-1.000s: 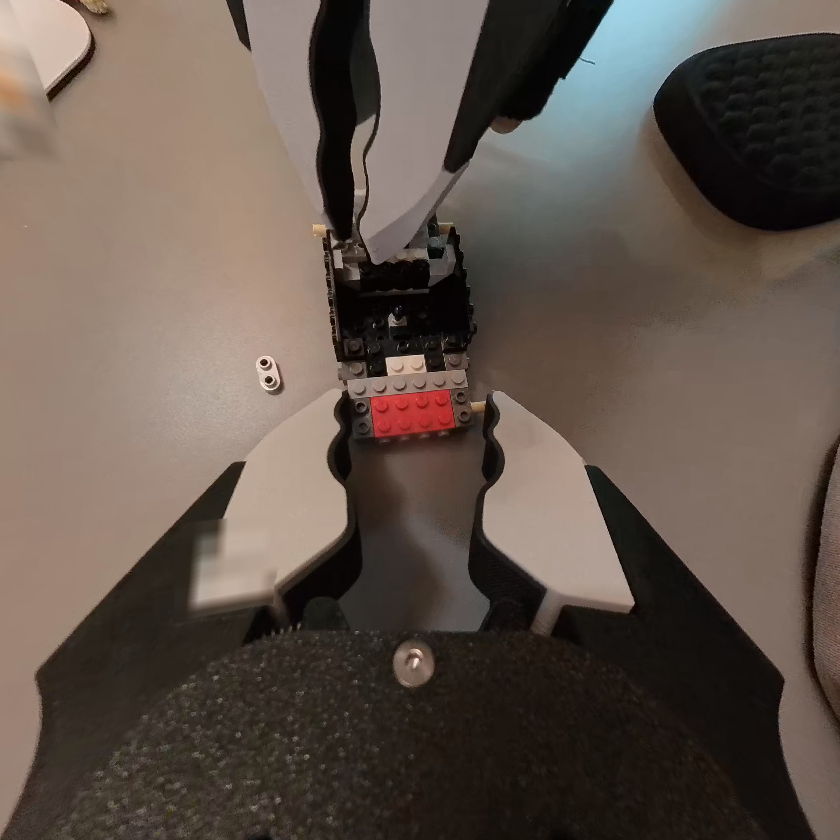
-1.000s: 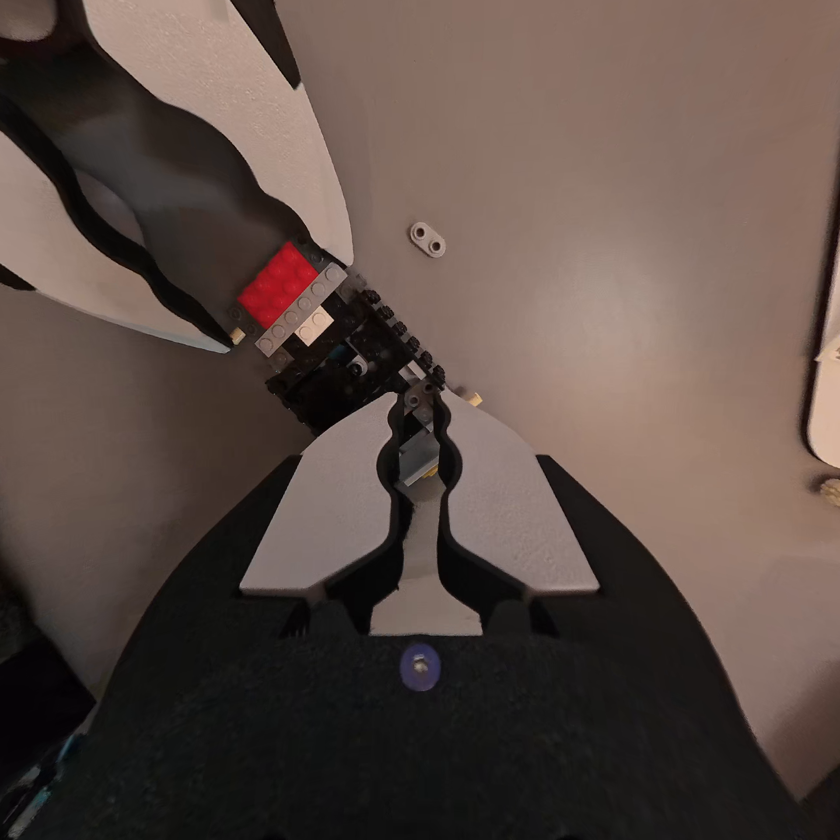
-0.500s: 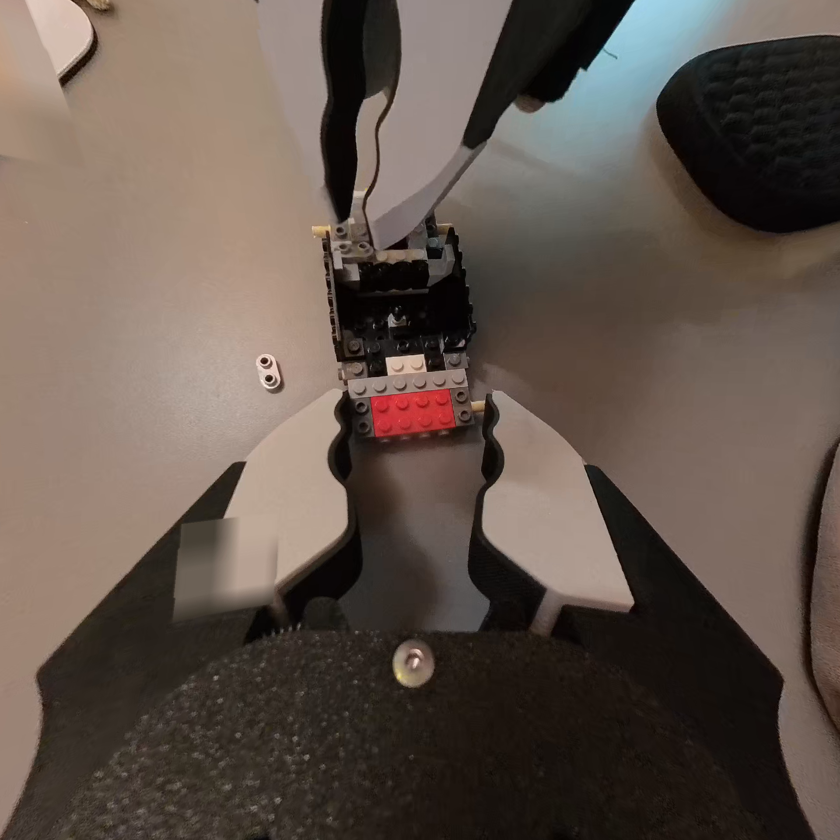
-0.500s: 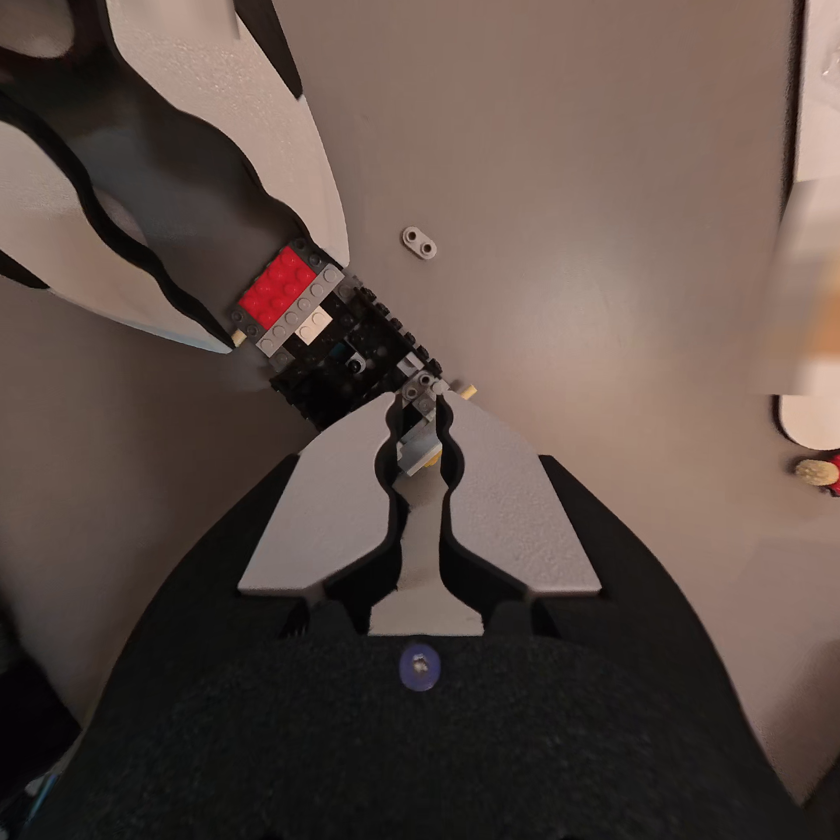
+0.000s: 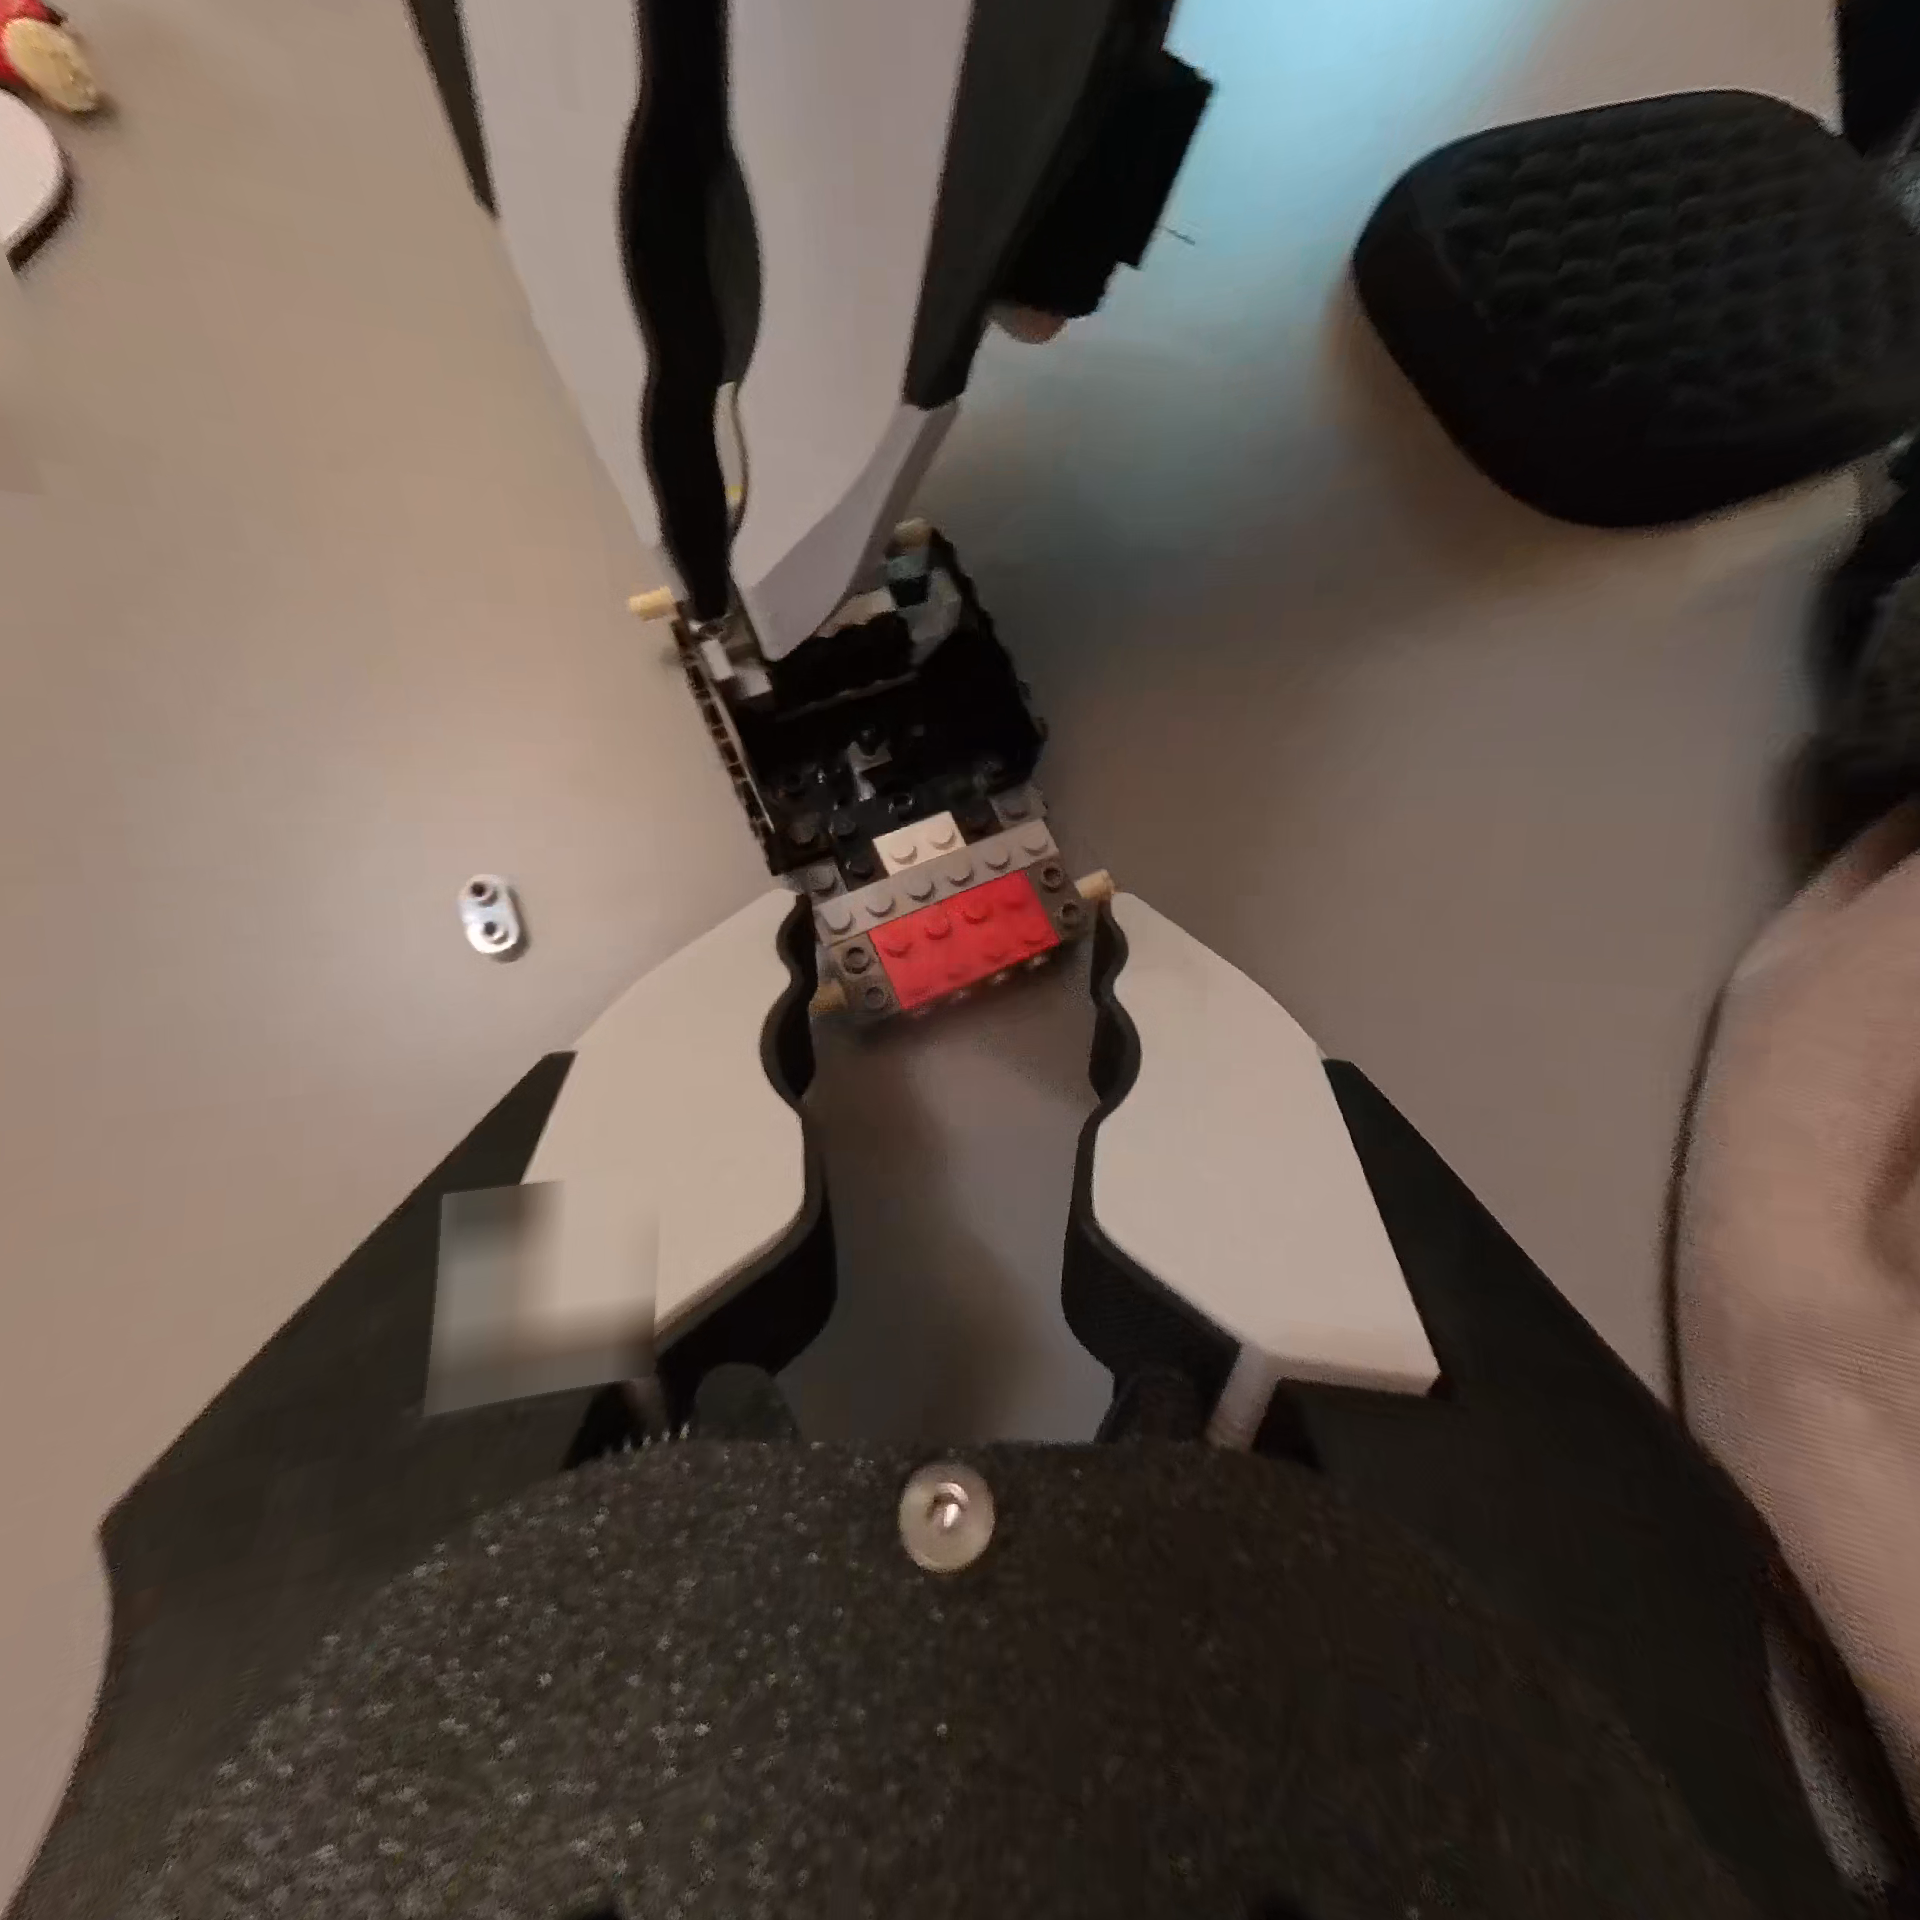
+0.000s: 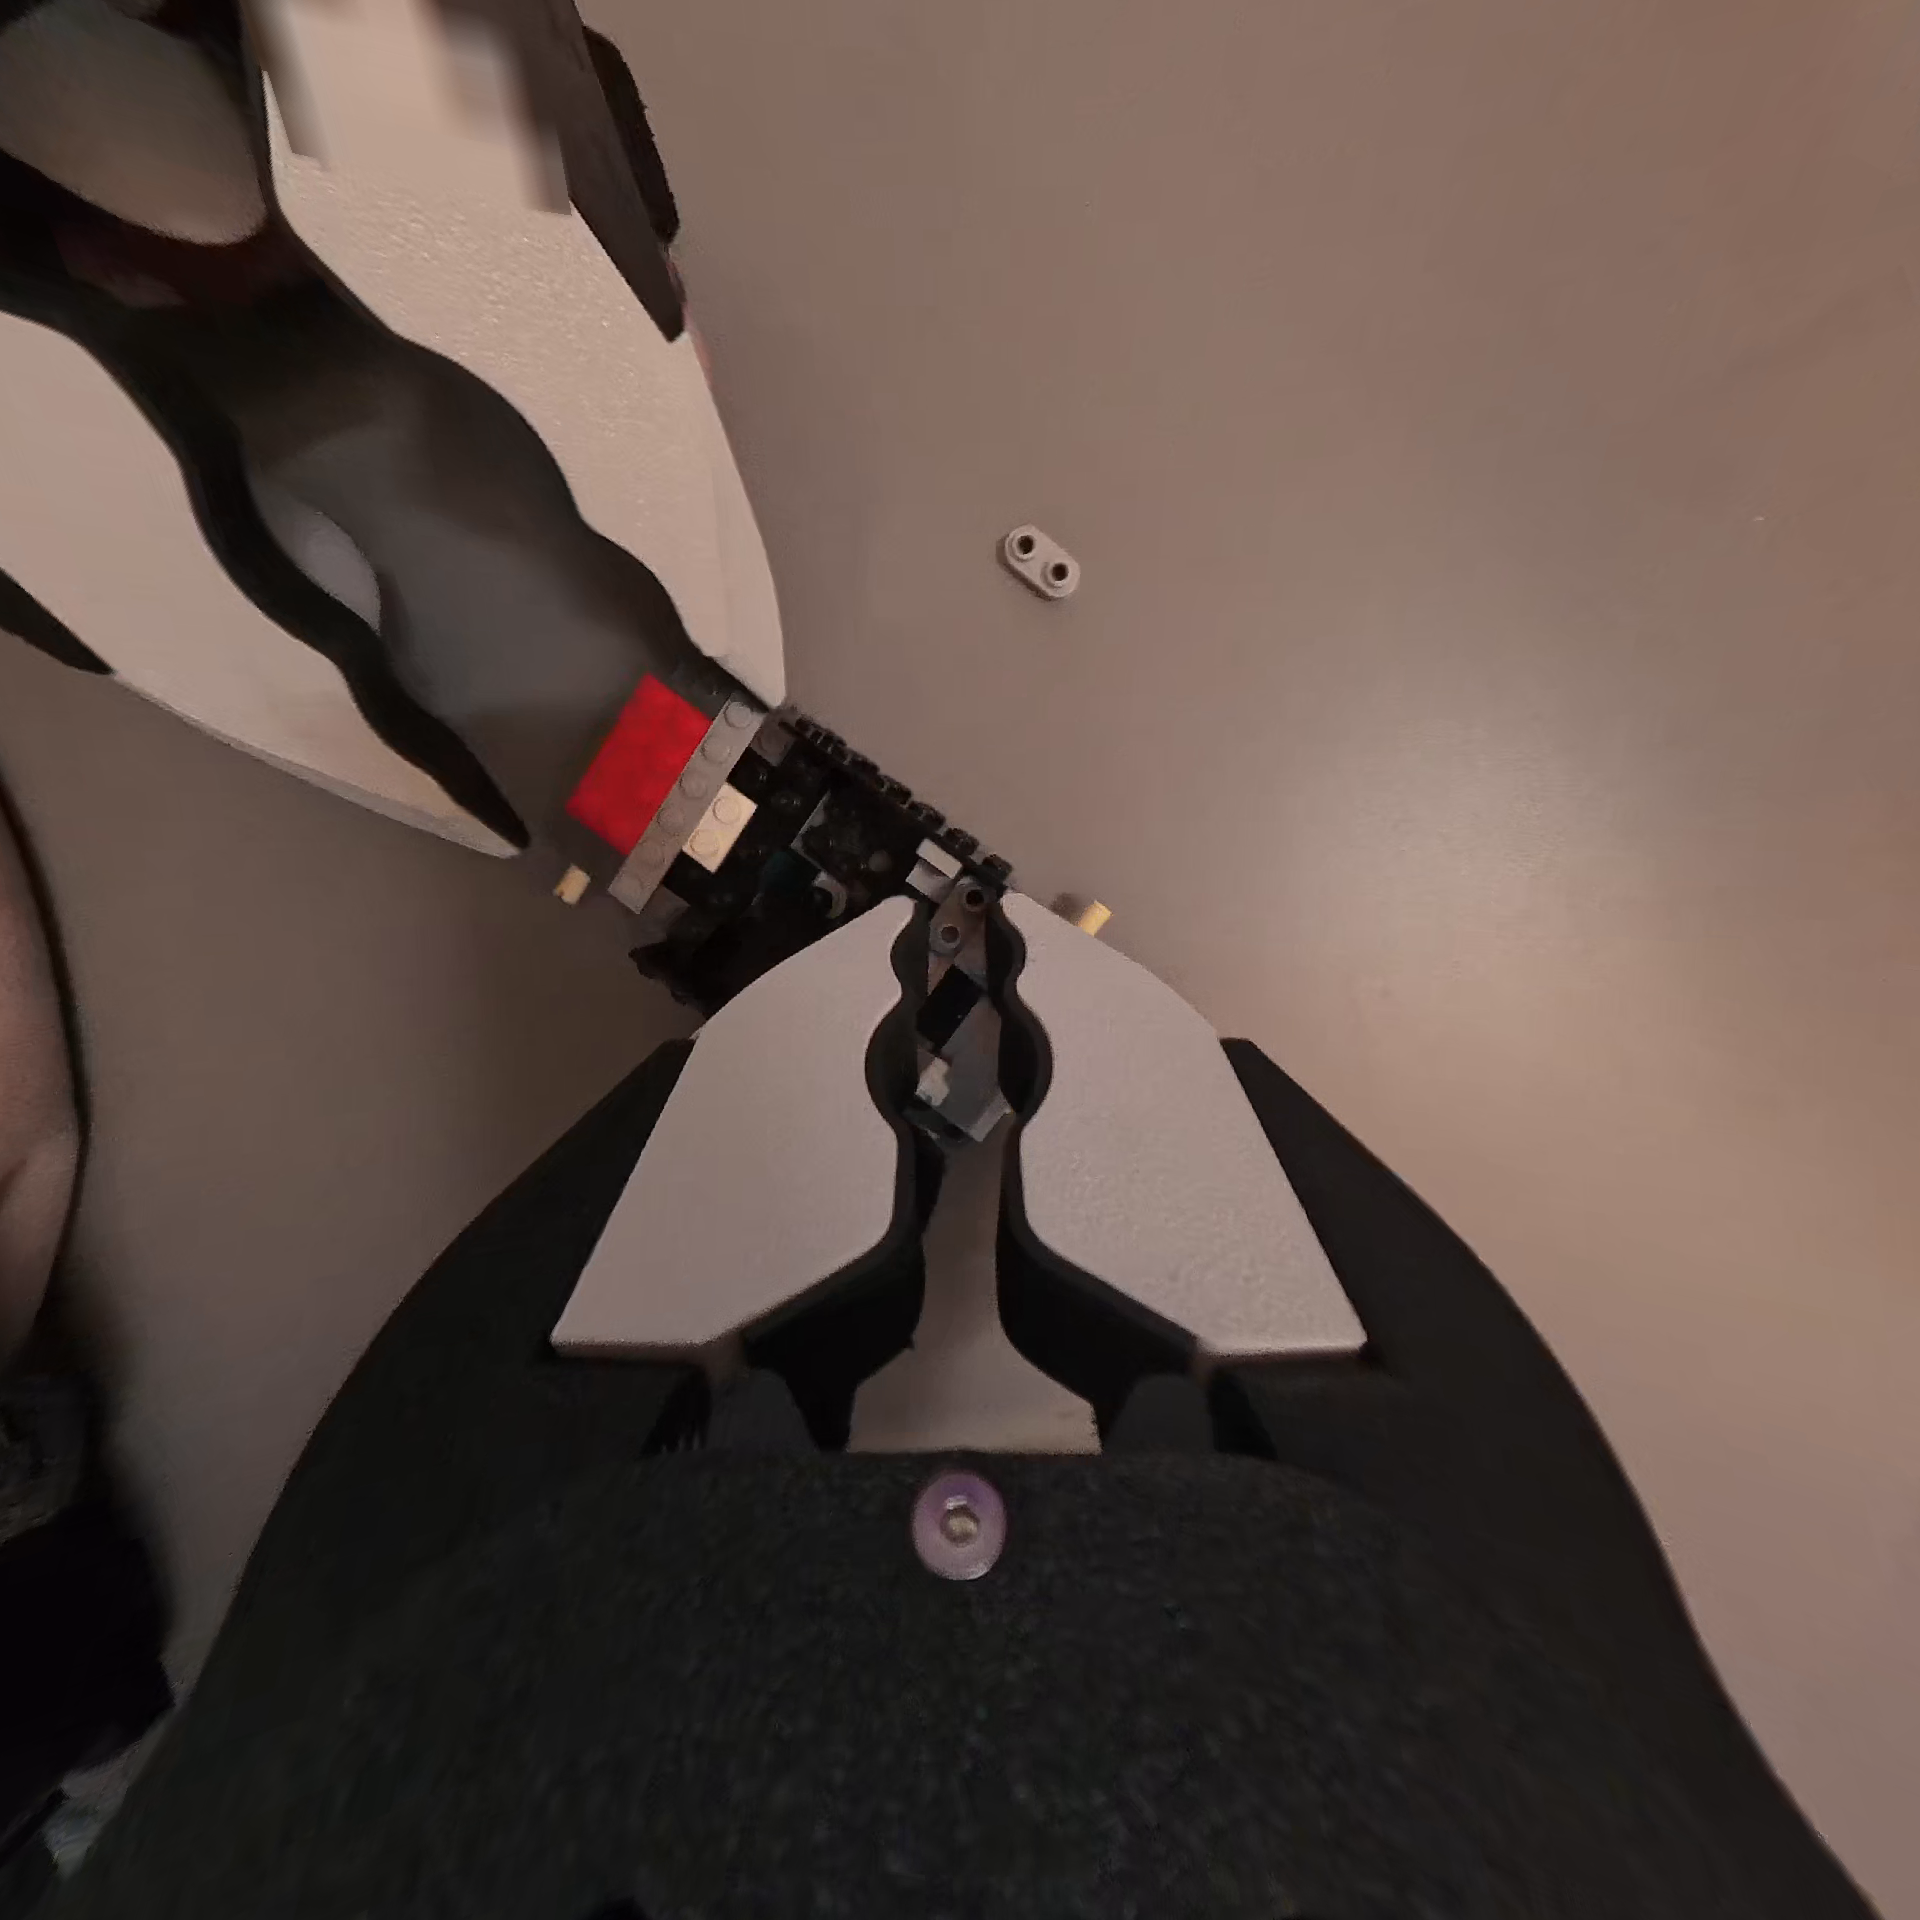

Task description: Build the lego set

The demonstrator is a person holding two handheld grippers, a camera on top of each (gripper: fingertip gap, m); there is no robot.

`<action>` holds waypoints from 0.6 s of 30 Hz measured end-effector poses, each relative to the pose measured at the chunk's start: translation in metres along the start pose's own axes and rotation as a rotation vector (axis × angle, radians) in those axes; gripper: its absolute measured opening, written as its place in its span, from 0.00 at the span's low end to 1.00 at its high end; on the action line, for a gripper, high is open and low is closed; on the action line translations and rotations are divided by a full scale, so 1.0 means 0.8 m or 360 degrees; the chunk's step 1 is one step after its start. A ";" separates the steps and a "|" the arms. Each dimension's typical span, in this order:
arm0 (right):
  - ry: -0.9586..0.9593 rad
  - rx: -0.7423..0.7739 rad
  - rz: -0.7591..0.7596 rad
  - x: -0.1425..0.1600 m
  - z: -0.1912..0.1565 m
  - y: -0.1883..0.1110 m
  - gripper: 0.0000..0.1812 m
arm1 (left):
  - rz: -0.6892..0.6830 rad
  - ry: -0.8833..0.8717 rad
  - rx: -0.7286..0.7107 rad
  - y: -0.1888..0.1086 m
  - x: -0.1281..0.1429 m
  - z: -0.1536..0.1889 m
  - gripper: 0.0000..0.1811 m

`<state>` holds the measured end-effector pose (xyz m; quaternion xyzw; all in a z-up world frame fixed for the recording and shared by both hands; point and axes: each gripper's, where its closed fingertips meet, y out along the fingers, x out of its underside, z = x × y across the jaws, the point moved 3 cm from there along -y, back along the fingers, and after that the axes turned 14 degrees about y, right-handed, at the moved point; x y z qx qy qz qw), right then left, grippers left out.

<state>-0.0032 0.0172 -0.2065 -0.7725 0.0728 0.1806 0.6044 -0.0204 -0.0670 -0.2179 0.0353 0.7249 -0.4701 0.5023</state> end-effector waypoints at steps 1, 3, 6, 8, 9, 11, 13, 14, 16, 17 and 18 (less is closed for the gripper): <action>-0.0037 -0.0009 -0.0003 0.001 -0.001 -0.001 0.05 | 0.0016 0.0015 0.0045 0.000 -0.002 0.005 0.27; -0.0153 -0.0038 0.0006 0.004 -0.007 -0.002 0.05 | 0.0108 0.0015 0.0188 -0.003 -0.011 0.017 0.25; -0.0348 -0.0019 0.0054 0.008 -0.010 -0.004 0.04 | 0.0249 -0.0079 0.0312 -0.010 -0.021 0.018 0.25; -0.0419 -0.0023 0.0122 0.008 -0.013 -0.007 0.03 | 0.0275 -0.0133 0.0262 -0.013 -0.020 0.003 0.25; -0.0436 -0.0012 0.0139 0.008 -0.012 -0.008 0.03 | 0.0282 -0.0161 0.0224 -0.014 -0.019 -0.005 0.25; -0.0449 0.0019 0.0139 0.009 -0.009 -0.008 0.04 | 0.0255 -0.0226 0.0163 -0.009 -0.017 -0.018 0.26; -0.0431 0.0011 0.0135 0.008 -0.009 -0.010 0.05 | 0.0182 -0.0236 0.0105 -0.001 -0.014 -0.027 0.27; -0.0435 -0.0007 0.0155 0.007 -0.011 -0.012 0.05 | 0.0146 -0.0225 0.0079 0.003 -0.013 -0.029 0.27; -0.0410 -0.0047 0.0210 0.005 -0.013 -0.019 0.05 | 0.0105 -0.0219 0.0066 0.011 -0.013 -0.030 0.27; -0.0389 -0.0060 0.0229 0.005 -0.013 -0.022 0.06 | 0.0098 -0.0227 0.0069 0.013 -0.015 -0.030 0.26; -0.0373 -0.0064 0.0245 0.006 -0.011 -0.023 0.06 | 0.0092 -0.0238 0.0069 0.016 -0.016 -0.031 0.25</action>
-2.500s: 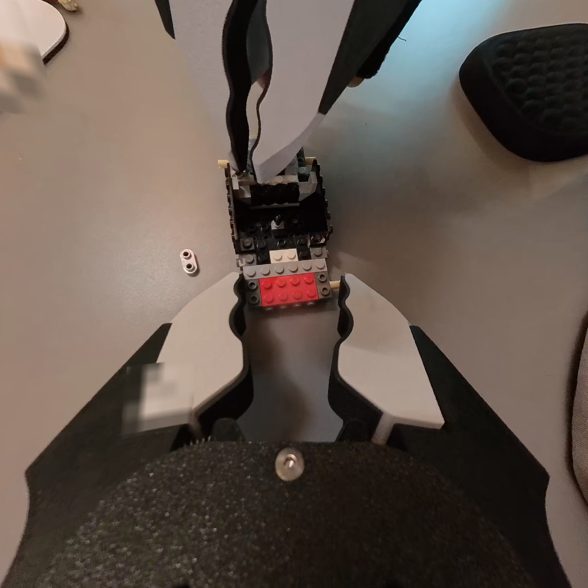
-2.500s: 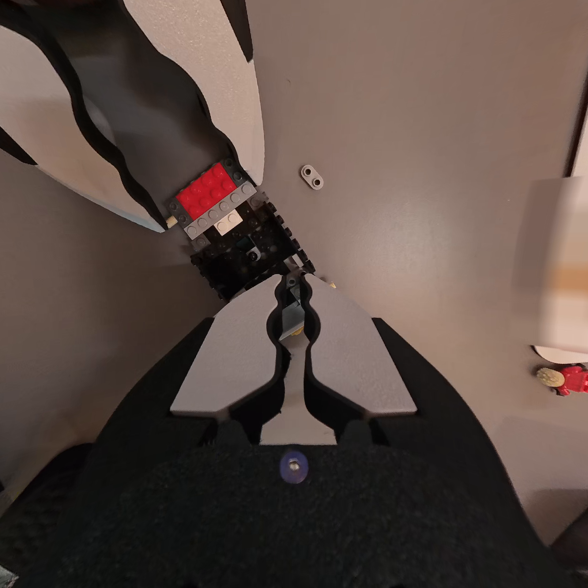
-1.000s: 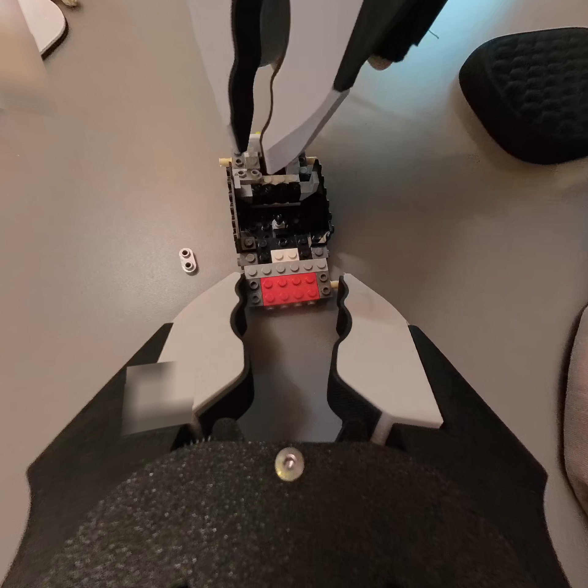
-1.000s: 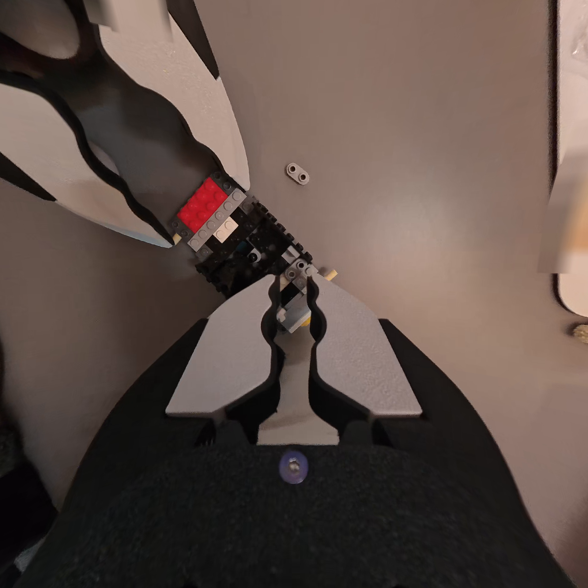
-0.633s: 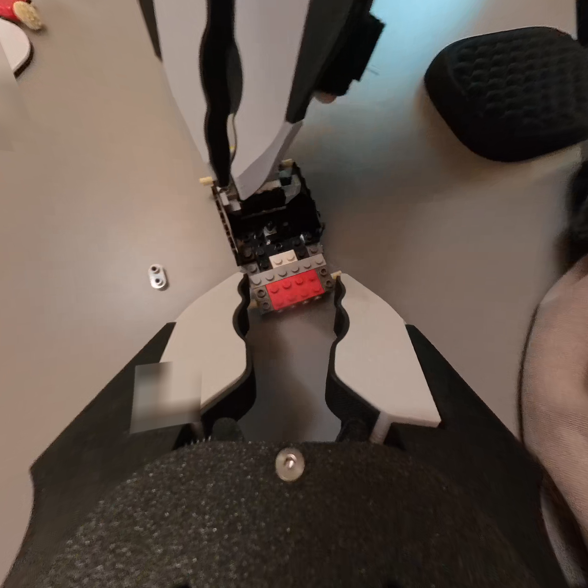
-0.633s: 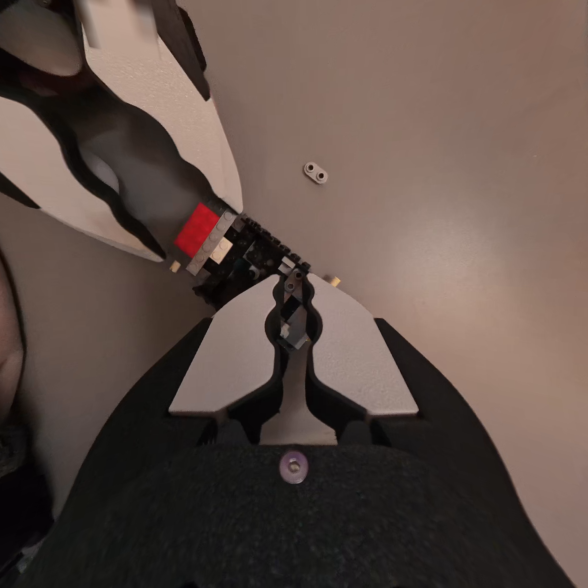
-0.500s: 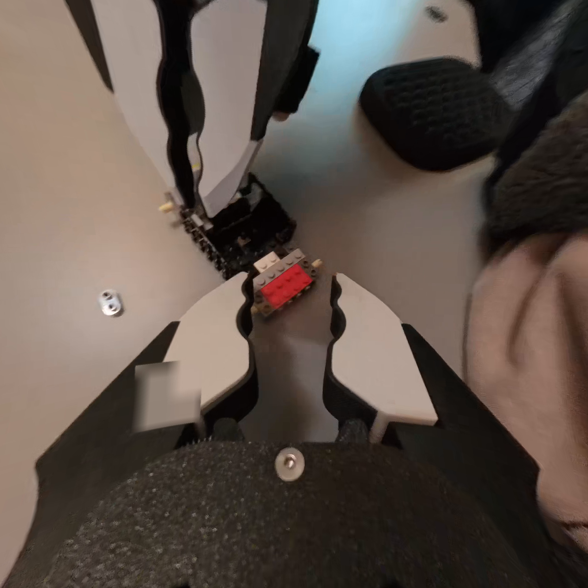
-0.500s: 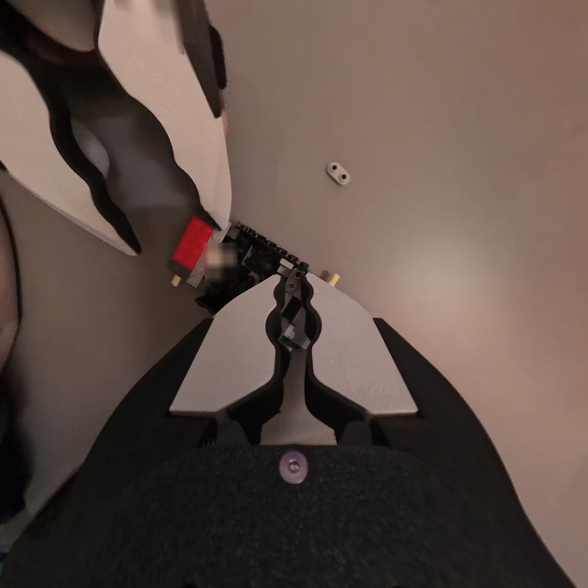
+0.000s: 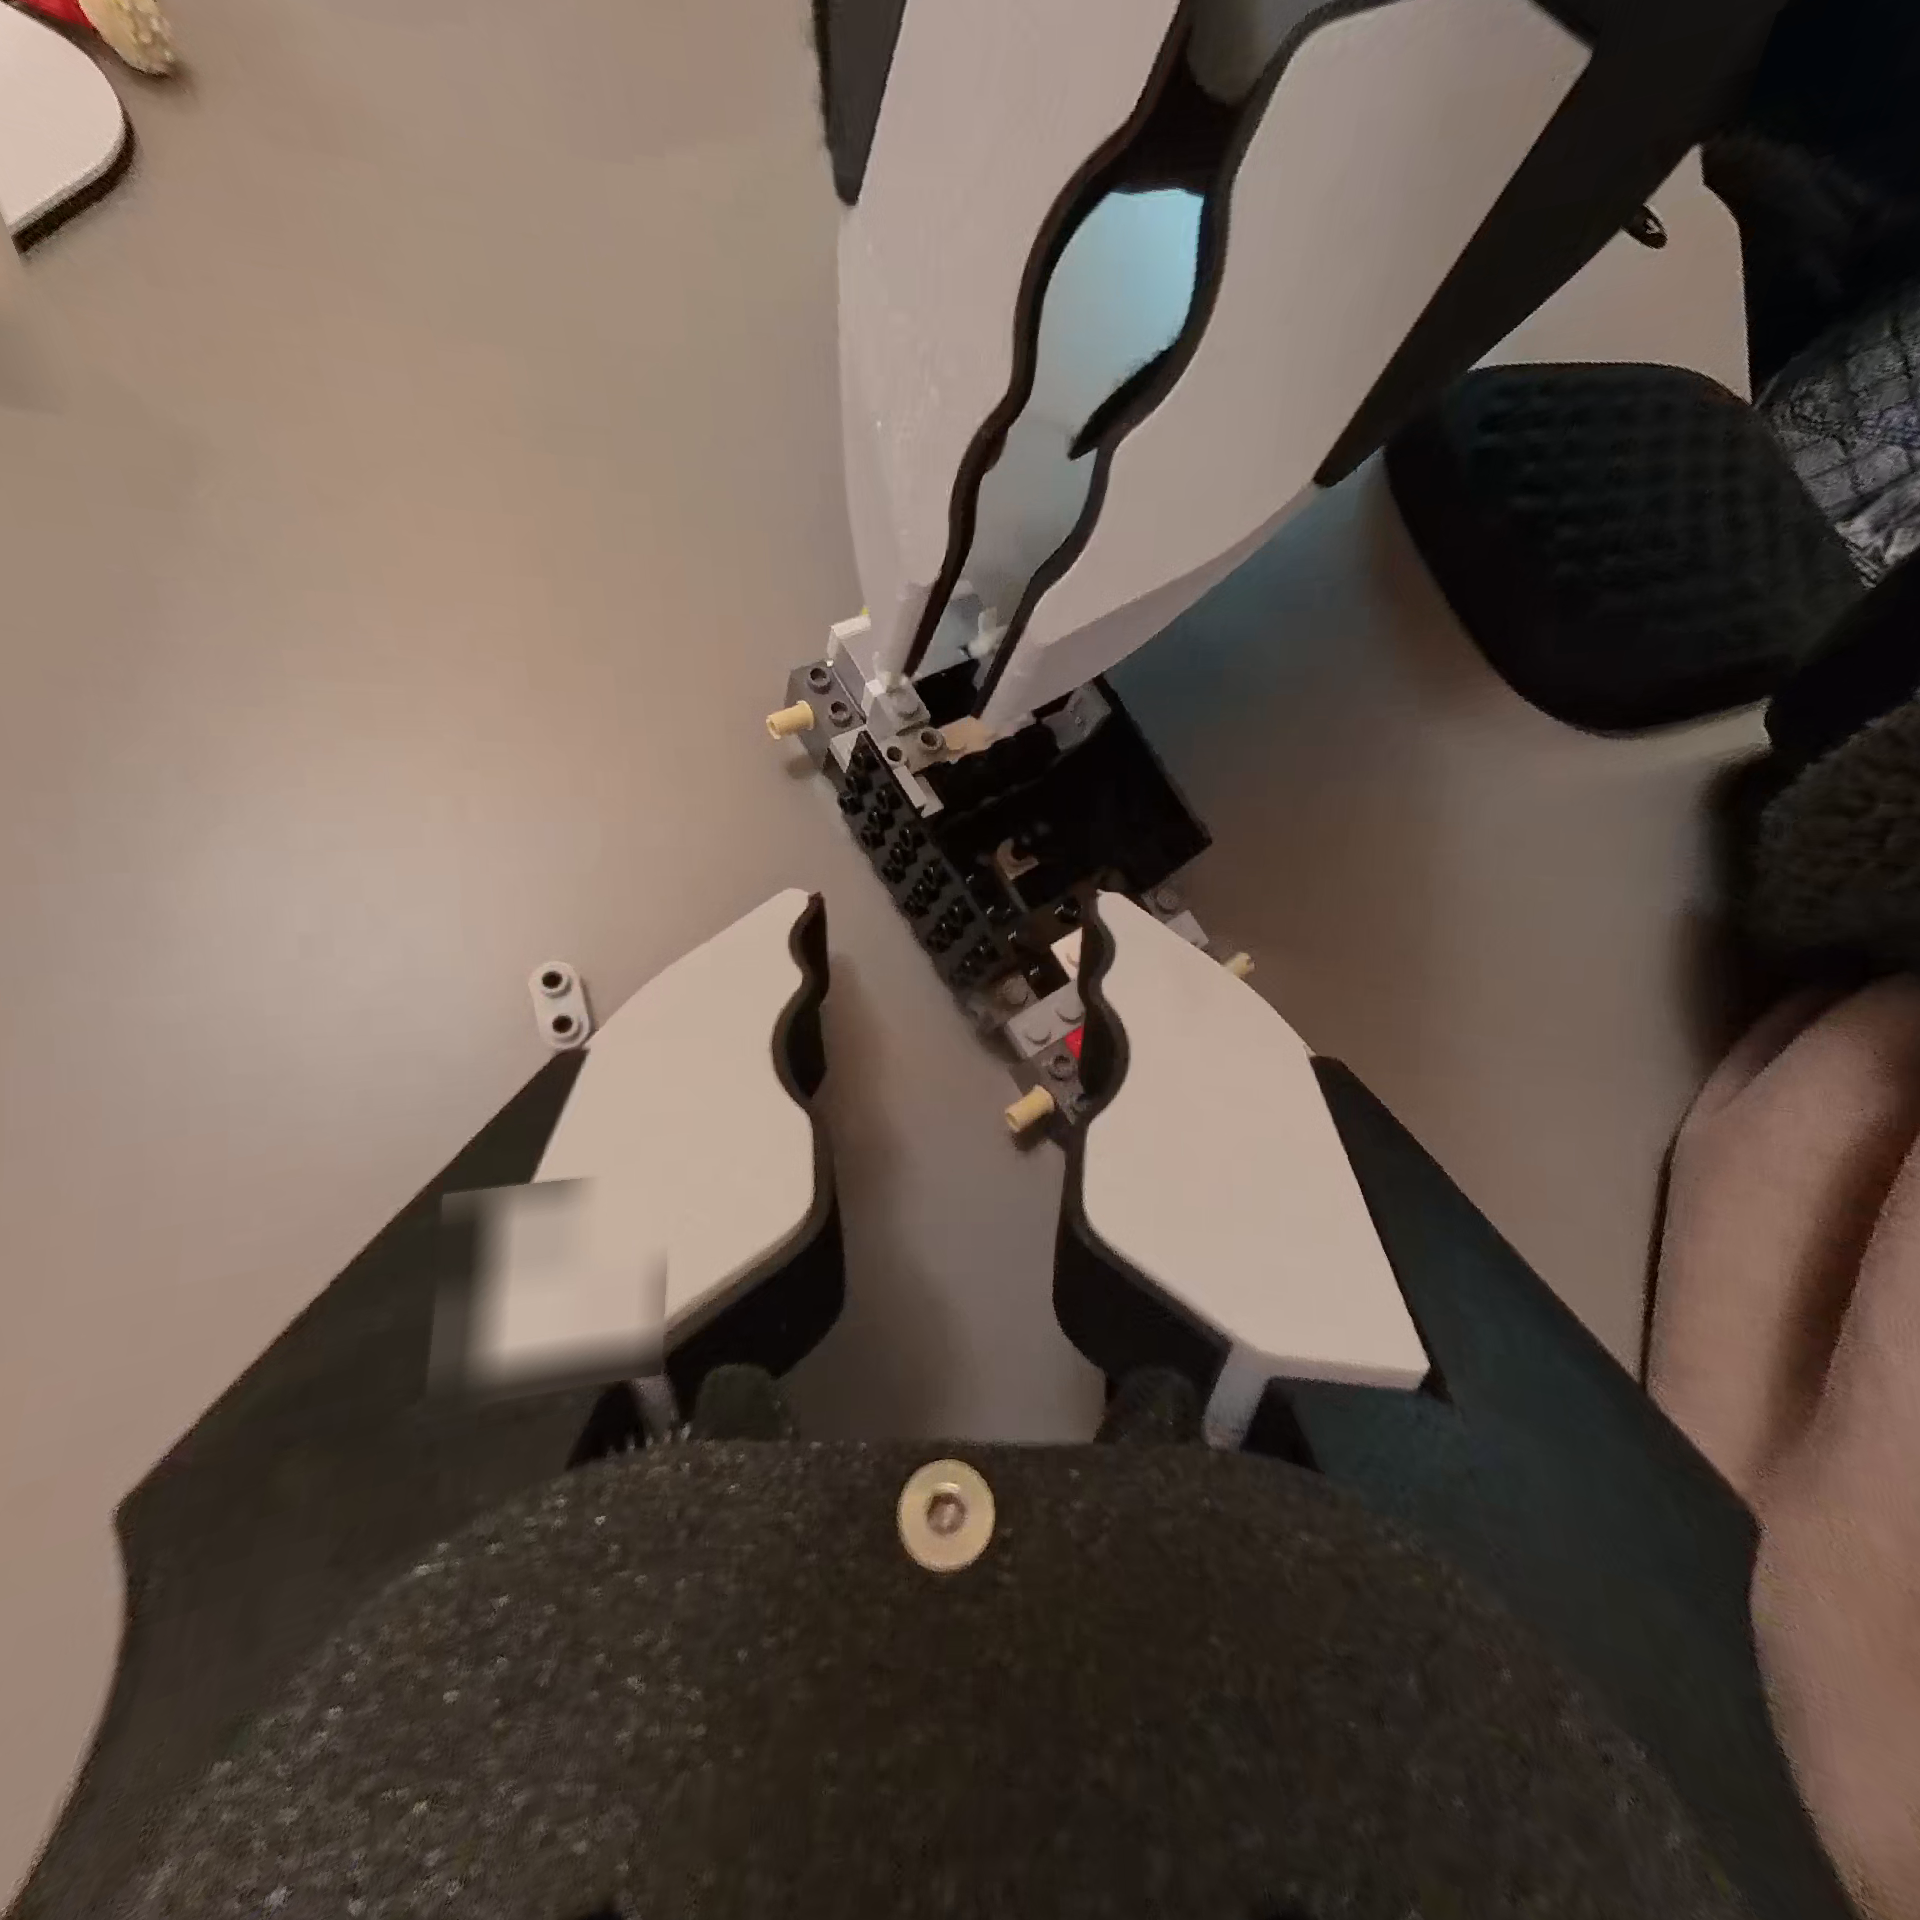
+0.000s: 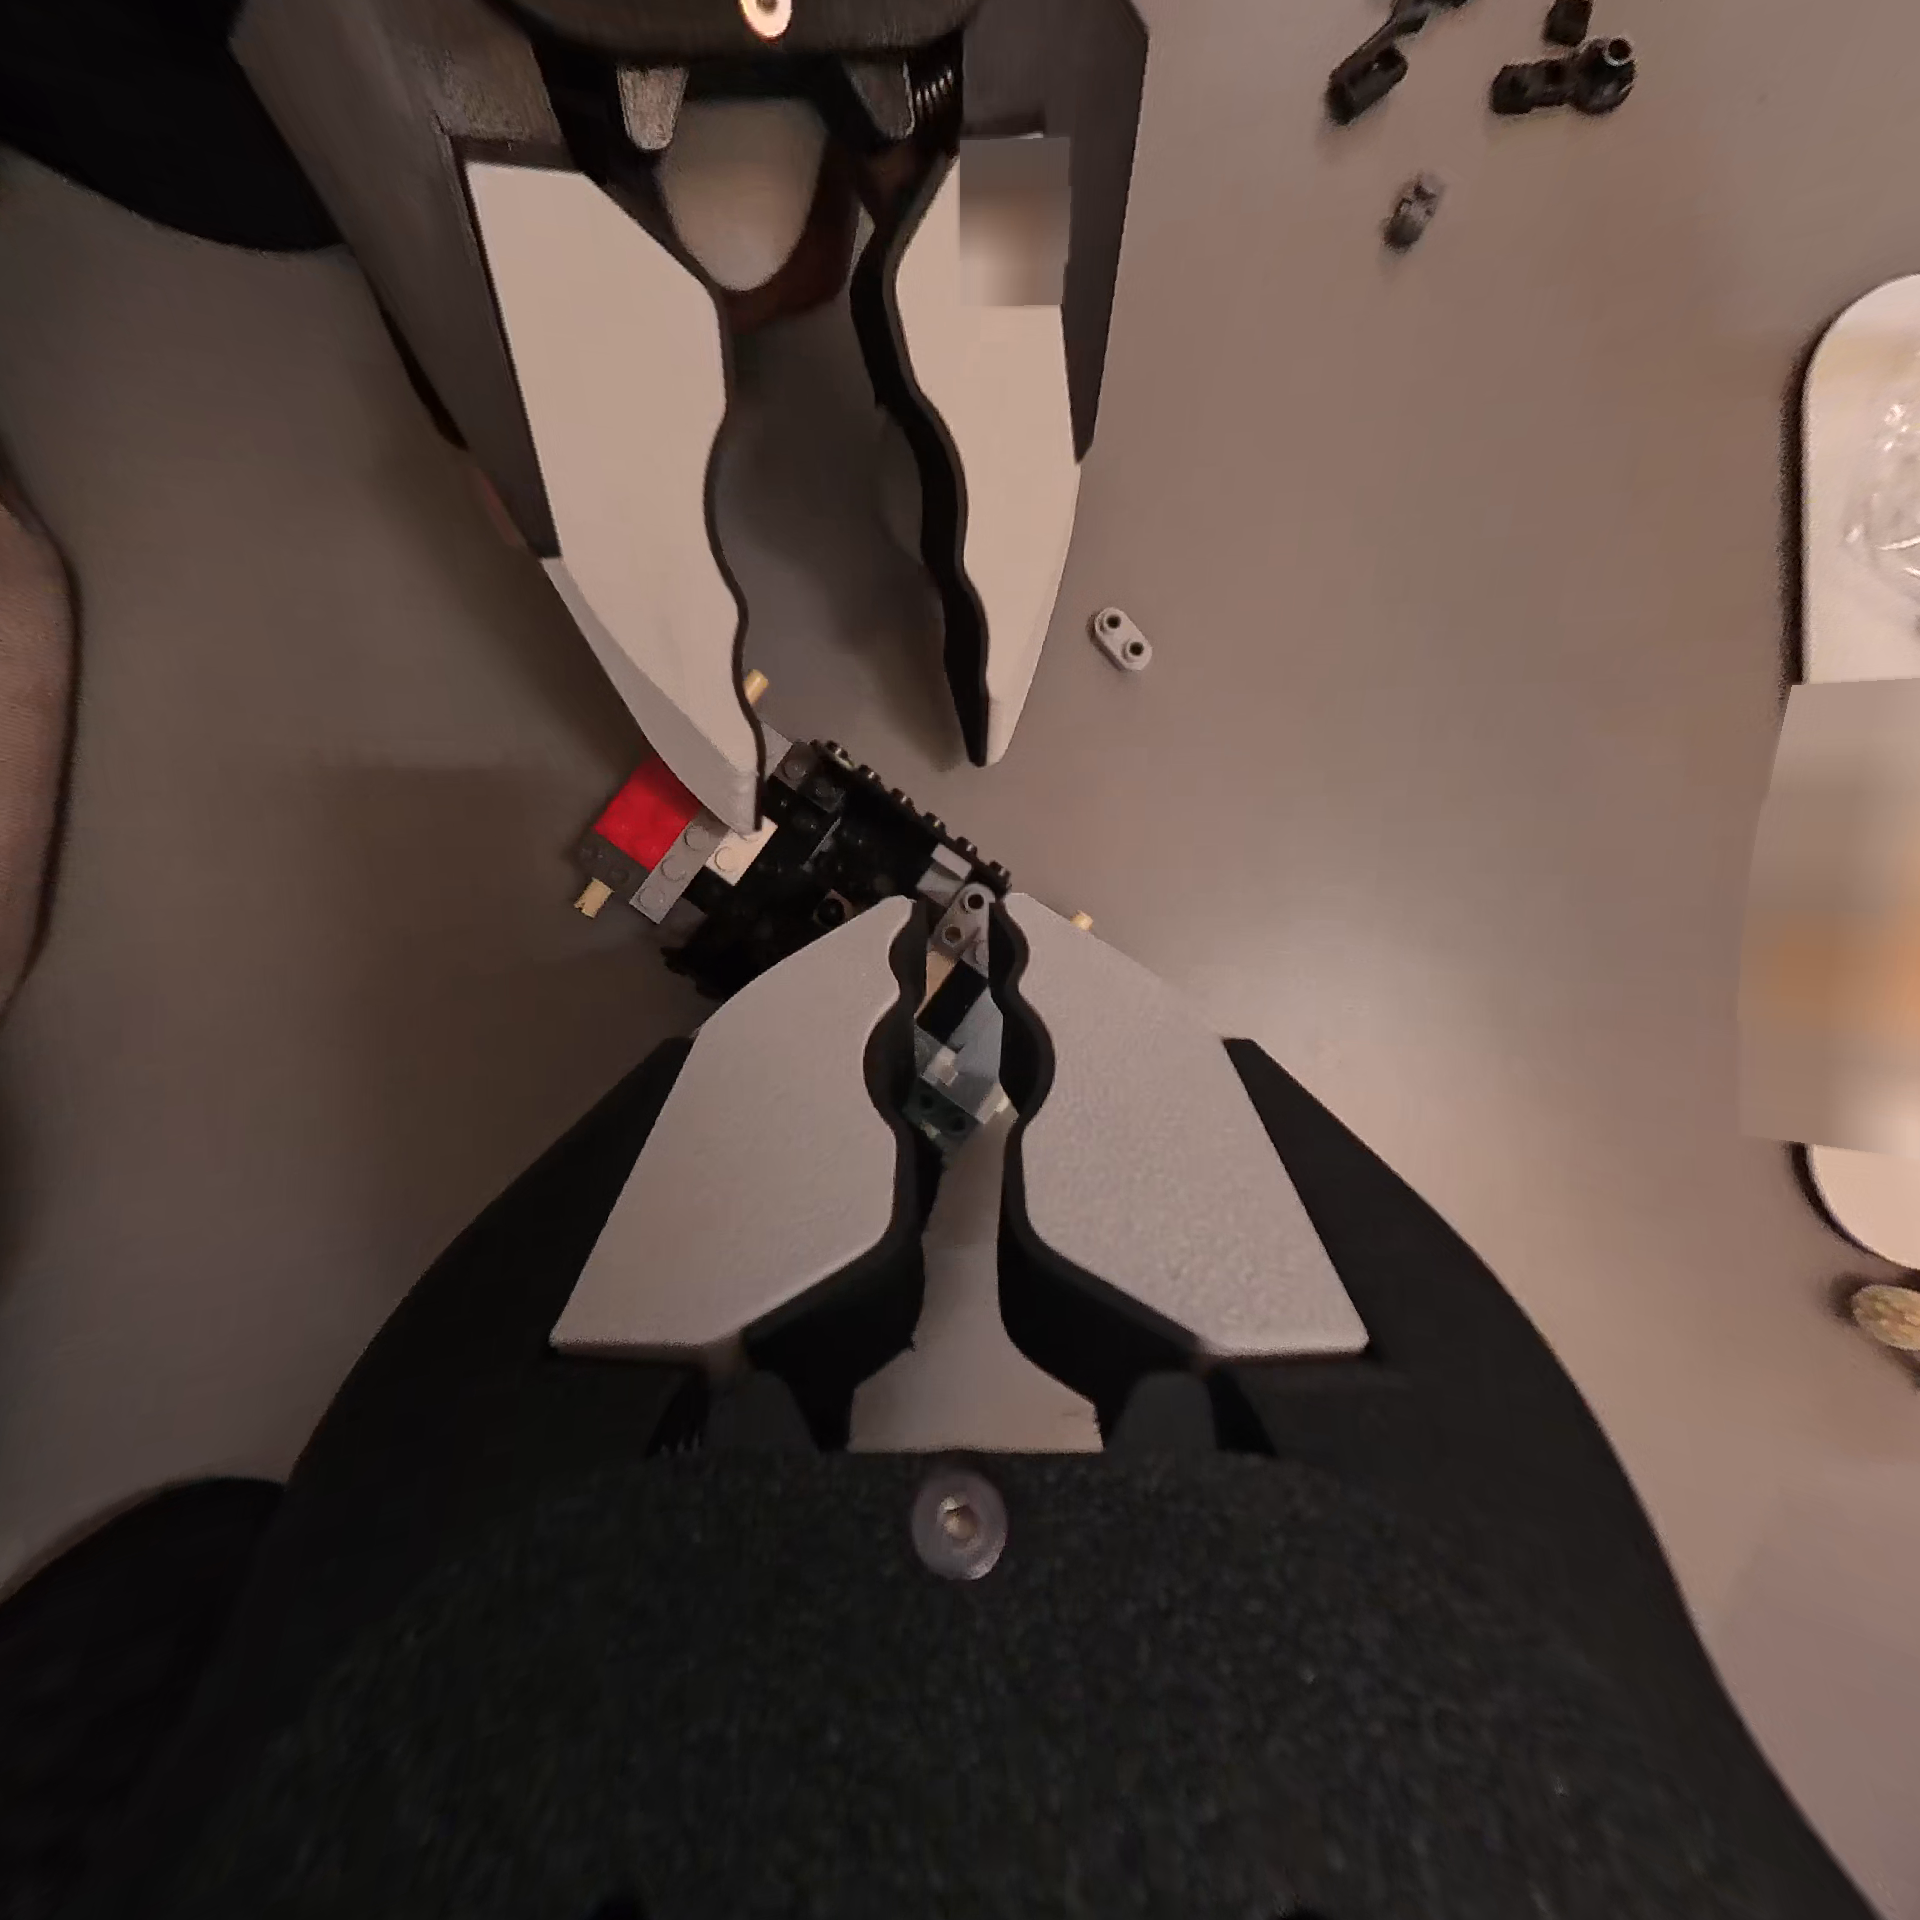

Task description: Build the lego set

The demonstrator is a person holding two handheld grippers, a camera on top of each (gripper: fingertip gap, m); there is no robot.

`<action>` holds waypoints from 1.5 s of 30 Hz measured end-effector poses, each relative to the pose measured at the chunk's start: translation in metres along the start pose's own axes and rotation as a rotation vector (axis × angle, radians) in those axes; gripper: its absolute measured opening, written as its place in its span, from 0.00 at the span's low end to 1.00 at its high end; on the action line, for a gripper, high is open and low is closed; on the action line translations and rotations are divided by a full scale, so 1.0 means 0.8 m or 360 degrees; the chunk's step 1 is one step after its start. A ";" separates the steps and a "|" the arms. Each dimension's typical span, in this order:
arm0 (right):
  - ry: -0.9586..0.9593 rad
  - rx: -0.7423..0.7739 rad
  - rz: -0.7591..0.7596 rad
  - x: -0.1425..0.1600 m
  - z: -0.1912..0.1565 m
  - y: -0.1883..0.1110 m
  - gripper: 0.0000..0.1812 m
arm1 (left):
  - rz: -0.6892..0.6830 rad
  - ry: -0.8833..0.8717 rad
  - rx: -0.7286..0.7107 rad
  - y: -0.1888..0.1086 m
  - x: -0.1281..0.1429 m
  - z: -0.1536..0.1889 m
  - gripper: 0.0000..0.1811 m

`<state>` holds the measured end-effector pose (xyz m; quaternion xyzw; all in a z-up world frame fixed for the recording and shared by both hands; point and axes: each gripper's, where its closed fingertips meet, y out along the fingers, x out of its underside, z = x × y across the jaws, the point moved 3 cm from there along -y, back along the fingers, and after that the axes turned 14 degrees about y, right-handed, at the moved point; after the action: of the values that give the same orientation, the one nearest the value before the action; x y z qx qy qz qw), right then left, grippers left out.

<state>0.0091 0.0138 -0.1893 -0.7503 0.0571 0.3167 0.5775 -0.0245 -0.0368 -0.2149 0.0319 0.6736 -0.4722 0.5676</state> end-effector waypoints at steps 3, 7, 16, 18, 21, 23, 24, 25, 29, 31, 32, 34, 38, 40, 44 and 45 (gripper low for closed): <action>0.0038 0.0013 0.0025 0.006 0.001 -0.002 0.06 | -0.0029 -0.0034 -0.0010 0.004 0.001 -0.001 0.19; 0.0091 0.0001 0.0069 0.015 -0.007 0.003 0.05 | -0.0045 -0.0072 -0.0018 0.007 0.004 0.004 0.10; 0.0177 0.0008 0.0140 0.020 -0.007 0.007 0.04 | -0.0037 -0.0088 -0.0042 0.011 0.002 0.013 0.09; 0.0173 0.0009 0.0138 0.019 -0.007 0.007 0.04 | -0.0037 -0.0087 -0.0043 0.011 0.002 0.013 0.09; 0.0173 0.0019 0.0149 0.014 -0.006 0.006 0.03 | -0.0033 -0.0089 -0.0040 0.011 0.002 0.013 0.09; 0.0171 0.0040 0.0137 0.012 -0.004 0.008 0.01 | -0.0029 -0.0088 -0.0037 0.011 0.002 0.014 0.10; 0.0167 0.0042 0.0123 0.011 -0.003 0.010 0.00 | -0.0028 -0.0084 -0.0033 0.011 0.002 0.015 0.10; 0.0166 0.0042 0.0107 0.011 -0.002 0.011 0.00 | -0.0028 -0.0077 -0.0033 0.011 0.002 0.015 0.12; 0.0168 0.0043 0.0012 0.014 -0.001 0.016 0.00 | -0.0021 -0.0048 -0.0027 0.009 0.002 0.017 0.16; 0.0171 0.0043 -0.0021 0.014 -0.001 0.017 0.00 | -0.0021 -0.0035 -0.0015 0.010 0.003 0.019 0.16; 0.0182 0.0041 -0.0037 0.014 -0.001 0.017 0.00 | -0.0019 -0.0028 -0.0011 0.010 0.003 0.020 0.17; 0.0193 0.0045 -0.0070 0.013 -0.001 0.017 0.00 | -0.0016 -0.0017 -0.0009 0.011 0.004 0.021 0.17; 0.0180 0.0095 -0.0156 0.010 0.000 0.020 0.00 | -0.0016 0.0002 -0.0020 0.011 0.005 0.021 0.17; 0.0159 0.0113 -0.0201 0.008 0.000 0.021 0.00 | -0.0010 -0.0005 -0.0017 0.011 0.005 0.021 0.17; 0.0158 0.0112 -0.0266 0.008 0.000 0.021 0.00 | -0.0015 0.0028 -0.0037 0.012 0.005 0.022 0.17; 0.0171 0.0107 -0.0271 0.008 0.000 0.021 0.00 | -0.0014 0.0031 -0.0038 0.012 0.005 0.022 0.17</action>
<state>0.0068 0.0102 -0.2068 -0.7486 0.0346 0.2235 0.6233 -0.0076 -0.0454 -0.2221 0.0267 0.6847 -0.4665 0.5593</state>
